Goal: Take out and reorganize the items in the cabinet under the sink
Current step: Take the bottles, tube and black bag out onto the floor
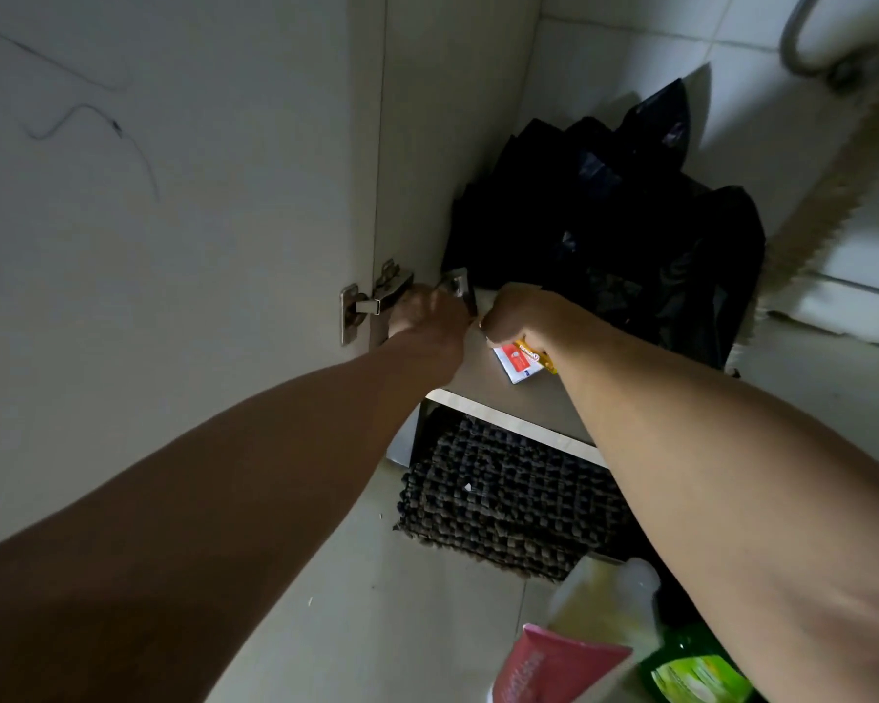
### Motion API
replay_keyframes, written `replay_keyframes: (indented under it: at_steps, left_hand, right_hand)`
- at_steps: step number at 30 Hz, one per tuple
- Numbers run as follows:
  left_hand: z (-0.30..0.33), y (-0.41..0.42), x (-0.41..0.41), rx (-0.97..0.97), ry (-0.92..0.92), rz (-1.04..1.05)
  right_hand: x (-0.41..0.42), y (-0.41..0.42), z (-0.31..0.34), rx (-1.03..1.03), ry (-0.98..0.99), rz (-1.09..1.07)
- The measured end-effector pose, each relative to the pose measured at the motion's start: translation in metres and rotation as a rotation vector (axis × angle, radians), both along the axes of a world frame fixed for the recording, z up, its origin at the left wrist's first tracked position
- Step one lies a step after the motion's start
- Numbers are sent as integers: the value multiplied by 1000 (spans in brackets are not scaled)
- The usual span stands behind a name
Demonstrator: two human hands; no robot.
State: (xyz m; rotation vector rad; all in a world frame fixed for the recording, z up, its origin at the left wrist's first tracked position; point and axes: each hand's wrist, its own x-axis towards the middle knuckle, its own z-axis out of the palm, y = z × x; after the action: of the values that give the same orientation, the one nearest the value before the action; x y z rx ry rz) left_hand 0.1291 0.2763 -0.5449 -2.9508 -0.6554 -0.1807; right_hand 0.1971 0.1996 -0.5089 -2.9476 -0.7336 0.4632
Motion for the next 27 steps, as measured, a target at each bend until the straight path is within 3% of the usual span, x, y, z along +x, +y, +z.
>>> replay_keyframes:
  at_steps: [3,6,12,19,23,27]
  left_hand:
    - [-3,2,-7,-229,13,31]
    - [5,-1,-22,-385,-57,-66]
    - [59,-19,-65,-767,114,-185]
    - [83,-74,-127,-732,557,-521]
    - [56,-117,-155,-696,811,-639]
    - [8,-156,-176,-623,900,-730]
  right_hand:
    - [5,-20,-17,191,38,-87]
    - [4,-50,-28,423,147,-170]
    - [-44,-117,29,621,293,-161]
    - [-109,-207,60,303,648,-111]
    - [-139,-241,23,118,783,-148]
    - [-165,-263,-23,-72,821,-145]
